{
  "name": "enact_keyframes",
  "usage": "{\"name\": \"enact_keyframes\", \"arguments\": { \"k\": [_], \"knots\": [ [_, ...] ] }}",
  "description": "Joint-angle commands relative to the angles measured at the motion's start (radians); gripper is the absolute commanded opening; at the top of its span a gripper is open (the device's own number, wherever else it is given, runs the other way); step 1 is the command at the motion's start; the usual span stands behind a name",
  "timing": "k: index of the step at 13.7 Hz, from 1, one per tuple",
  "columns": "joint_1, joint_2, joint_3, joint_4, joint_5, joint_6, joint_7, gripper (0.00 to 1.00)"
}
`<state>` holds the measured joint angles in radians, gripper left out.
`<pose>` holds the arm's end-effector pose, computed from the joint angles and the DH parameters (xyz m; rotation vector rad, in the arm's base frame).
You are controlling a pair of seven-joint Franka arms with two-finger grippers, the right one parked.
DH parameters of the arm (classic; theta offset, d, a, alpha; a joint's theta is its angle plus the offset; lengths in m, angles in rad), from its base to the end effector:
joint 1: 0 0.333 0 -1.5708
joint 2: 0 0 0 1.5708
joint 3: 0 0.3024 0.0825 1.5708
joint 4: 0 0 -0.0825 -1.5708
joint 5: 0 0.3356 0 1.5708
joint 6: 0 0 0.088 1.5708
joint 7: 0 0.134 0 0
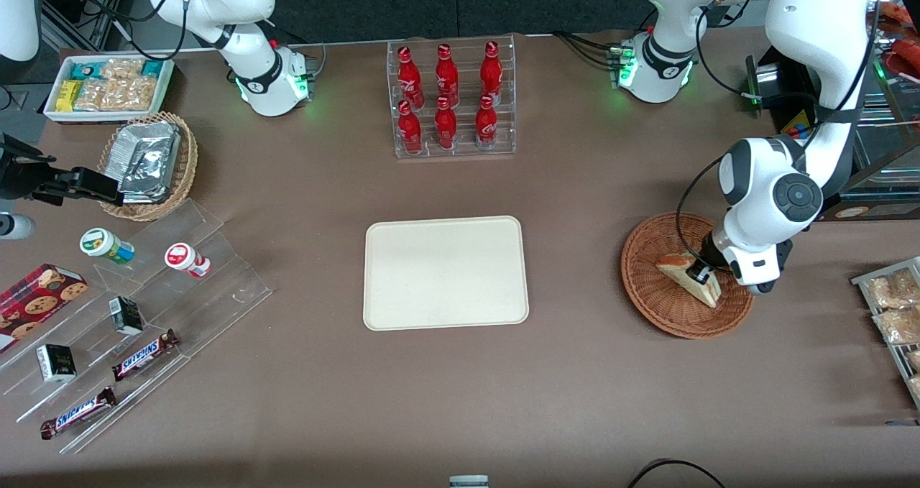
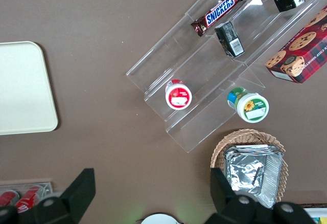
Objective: Place sandwich from basket to tray
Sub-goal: 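Close the left gripper on the sandwich and lift it from the basket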
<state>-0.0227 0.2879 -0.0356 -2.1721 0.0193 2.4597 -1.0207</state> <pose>0.5276 -0.0305 0.2570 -2.7930 -1.4344 -0.0016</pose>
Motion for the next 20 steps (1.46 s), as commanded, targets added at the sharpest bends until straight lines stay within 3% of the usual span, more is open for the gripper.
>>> {"name": "enact_keyframes", "arguments": {
  "k": [1, 7, 13, 17, 20],
  "knots": [
    [-0.008, -0.018, -0.001, -0.006, -0.002, -0.001, -0.015, 0.08],
    [-0.006, -0.042, -0.01, 0.167, 0.002, -0.305, 0.028, 0.08],
    [-0.017, -0.012, -0.161, 0.44, 0.005, -0.556, 0.069, 0.09],
    [-0.138, 0.089, -0.168, 0.59, 0.011, -0.593, 0.108, 0.09],
    [-0.258, 0.16, -0.17, 0.655, 0.102, -0.593, 0.113, 0.09]
  ]
}}
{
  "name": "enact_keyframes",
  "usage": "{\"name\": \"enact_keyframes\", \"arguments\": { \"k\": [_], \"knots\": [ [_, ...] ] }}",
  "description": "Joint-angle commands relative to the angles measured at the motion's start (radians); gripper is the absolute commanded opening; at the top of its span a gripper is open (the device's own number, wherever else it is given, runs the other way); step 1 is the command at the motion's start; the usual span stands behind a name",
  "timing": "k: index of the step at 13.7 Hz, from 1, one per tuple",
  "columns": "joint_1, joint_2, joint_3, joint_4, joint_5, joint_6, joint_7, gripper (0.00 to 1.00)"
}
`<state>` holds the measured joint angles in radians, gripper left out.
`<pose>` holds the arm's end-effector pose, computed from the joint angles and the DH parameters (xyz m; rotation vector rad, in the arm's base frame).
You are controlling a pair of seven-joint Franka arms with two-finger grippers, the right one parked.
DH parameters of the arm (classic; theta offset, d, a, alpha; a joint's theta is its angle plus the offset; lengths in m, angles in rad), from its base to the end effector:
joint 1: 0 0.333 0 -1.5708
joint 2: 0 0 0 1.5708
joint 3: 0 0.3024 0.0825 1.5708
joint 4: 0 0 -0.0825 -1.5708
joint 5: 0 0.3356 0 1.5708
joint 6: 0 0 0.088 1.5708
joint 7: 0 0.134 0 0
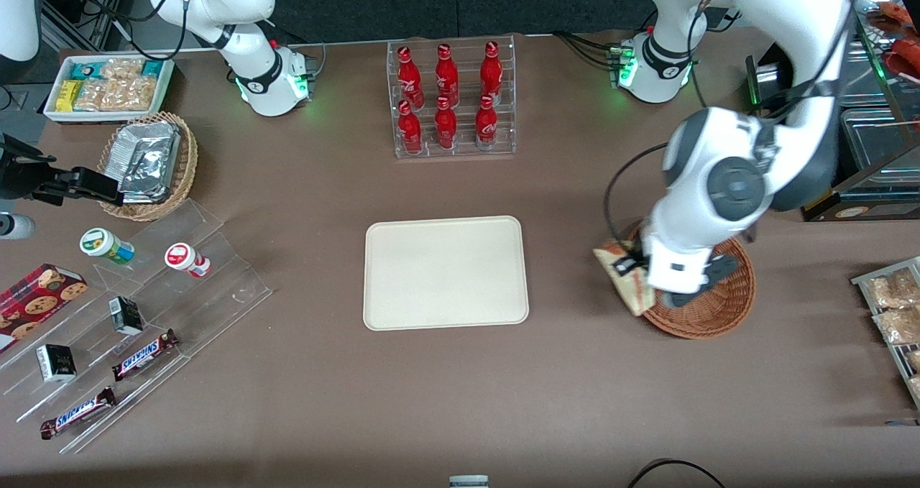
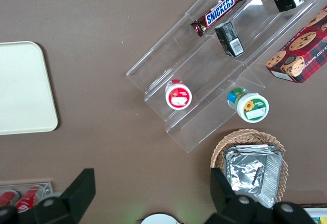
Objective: Place sandwich from basket to tray
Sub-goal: 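Carry the held sandwich with the left gripper over the cream tray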
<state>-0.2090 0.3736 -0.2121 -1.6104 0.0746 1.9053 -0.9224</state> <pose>0.5598 -0.2286 0.3889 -3.0117 -0.7463 0.0924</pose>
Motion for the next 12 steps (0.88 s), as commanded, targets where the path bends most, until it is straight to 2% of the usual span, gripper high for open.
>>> {"name": "enact_keyframes", "arguments": {
  "k": [1, 9, 12],
  "knots": [
    [-0.107, 0.106, 0.008, 0.121, 0.048, -0.038, 0.022, 0.09],
    [-0.28, 0.237, -0.01, 0.196, 0.034, -0.023, 0.114, 0.09],
    [-0.308, 0.264, -0.012, 0.193, 0.033, 0.059, 0.106, 0.09]
  ]
}}
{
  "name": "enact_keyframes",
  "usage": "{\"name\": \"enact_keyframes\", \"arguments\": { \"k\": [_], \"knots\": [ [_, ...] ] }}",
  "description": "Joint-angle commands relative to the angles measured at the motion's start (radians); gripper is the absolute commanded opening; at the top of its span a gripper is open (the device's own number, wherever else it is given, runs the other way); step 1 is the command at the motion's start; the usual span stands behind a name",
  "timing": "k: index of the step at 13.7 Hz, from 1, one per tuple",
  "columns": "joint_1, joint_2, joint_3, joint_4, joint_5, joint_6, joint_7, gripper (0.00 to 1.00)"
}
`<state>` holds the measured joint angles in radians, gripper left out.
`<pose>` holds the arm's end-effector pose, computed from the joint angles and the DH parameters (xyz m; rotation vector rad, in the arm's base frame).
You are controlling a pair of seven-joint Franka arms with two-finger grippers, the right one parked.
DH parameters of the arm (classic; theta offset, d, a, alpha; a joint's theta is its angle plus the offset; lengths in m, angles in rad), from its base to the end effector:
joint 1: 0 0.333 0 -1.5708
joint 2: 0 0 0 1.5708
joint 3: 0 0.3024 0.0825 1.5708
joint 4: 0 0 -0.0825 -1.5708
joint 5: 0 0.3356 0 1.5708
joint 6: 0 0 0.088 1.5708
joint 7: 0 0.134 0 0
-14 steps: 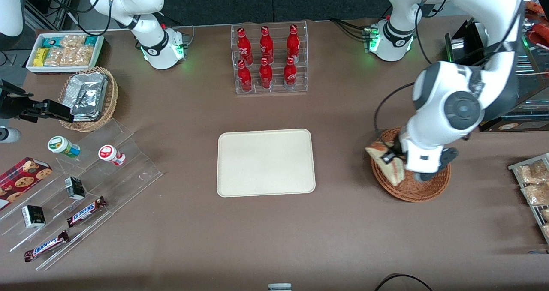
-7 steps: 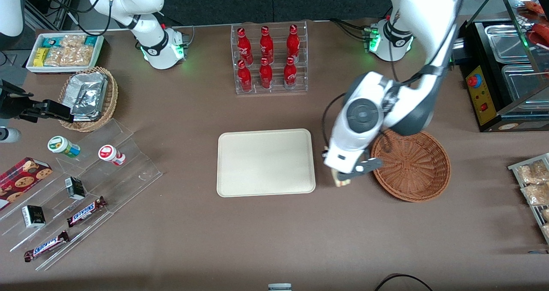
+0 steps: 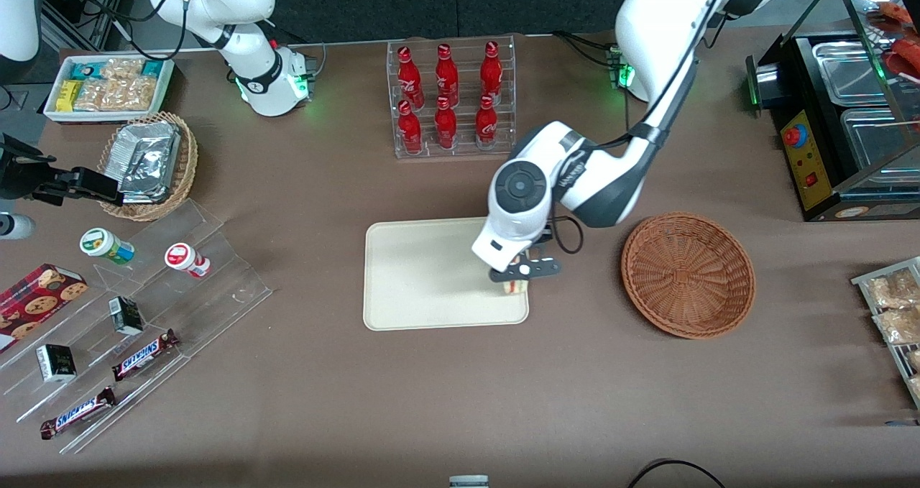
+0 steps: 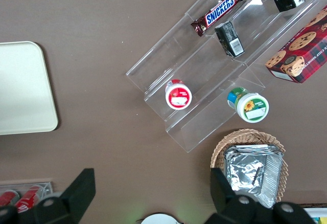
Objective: Place sandwich from basket to tray
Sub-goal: 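Carry the held sandwich with the left gripper over the cream tray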
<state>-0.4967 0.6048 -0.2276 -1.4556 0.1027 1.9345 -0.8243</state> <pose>0.5046 -0.4030 0.3131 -3.0837 -0.1390 0.1613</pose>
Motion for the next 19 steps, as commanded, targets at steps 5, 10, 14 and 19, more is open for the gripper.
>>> {"name": "enact_keyframes", "arguments": {
  "k": [5, 10, 14, 19],
  "knots": [
    [-0.069, 0.113, 0.005, 0.046, 0.006, 0.187, -0.041, 0.08],
    [-0.102, 0.159, 0.008, 0.064, 0.017, 0.195, -0.076, 0.09],
    [-0.118, 0.181, 0.013, 0.08, 0.02, 0.196, -0.091, 0.15],
    [-0.114, 0.176, 0.016, 0.08, 0.028, 0.192, -0.085, 0.99]
  ]
}}
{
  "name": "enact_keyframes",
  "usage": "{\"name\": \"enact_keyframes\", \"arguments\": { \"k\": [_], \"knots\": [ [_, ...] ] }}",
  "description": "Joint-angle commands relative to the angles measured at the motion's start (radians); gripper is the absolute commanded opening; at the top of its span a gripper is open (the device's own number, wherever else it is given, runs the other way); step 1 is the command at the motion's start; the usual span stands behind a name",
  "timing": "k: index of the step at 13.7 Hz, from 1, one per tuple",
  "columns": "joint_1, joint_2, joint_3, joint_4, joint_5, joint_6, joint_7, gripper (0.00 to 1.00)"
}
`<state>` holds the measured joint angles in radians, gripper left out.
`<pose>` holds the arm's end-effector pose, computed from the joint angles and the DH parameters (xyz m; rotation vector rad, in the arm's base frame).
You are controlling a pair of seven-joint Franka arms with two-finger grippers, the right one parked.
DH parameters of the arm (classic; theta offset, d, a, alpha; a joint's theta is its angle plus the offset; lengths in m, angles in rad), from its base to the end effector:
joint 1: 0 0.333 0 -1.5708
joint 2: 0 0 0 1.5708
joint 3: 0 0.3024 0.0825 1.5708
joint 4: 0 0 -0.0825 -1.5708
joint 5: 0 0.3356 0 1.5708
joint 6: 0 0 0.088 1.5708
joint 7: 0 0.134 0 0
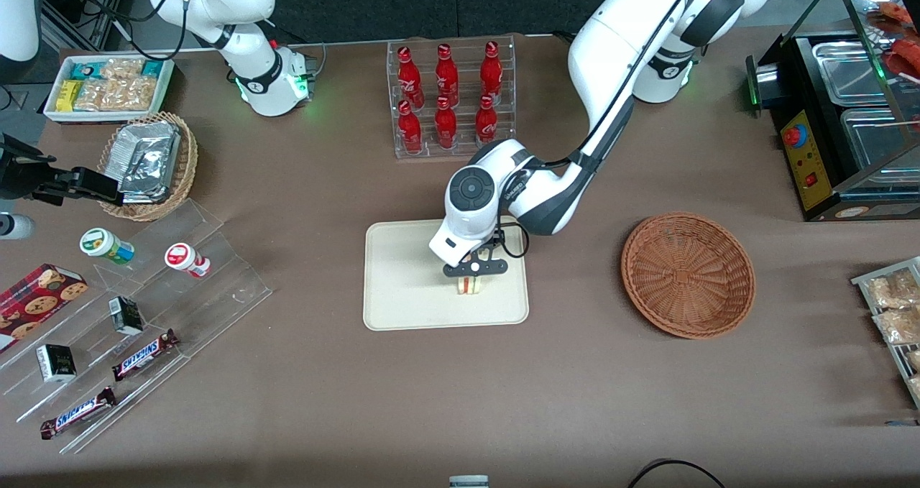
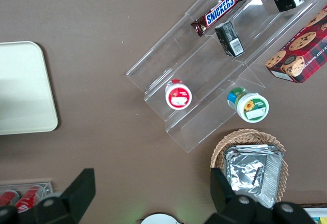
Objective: Place sandwich from basket to tray
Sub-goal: 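Lower the sandwich onto the tray and open the left gripper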
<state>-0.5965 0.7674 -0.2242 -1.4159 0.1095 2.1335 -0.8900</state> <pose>0.4839 -0.4693 0.2386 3.1187 0.1061 -0.1069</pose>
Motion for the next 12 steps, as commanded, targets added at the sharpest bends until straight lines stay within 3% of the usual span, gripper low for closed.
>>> {"name": "enact_keyframes", "arguments": {
  "k": [1, 6, 12],
  "knots": [
    [-0.011, 0.006, 0.014, 0.041, 0.021, -0.013, -0.023, 0.99],
    [0.007, -0.071, 0.017, 0.135, 0.016, -0.179, -0.082, 0.99],
    [0.13, -0.285, 0.016, 0.127, 0.013, -0.384, -0.086, 0.99]
  ]
}}
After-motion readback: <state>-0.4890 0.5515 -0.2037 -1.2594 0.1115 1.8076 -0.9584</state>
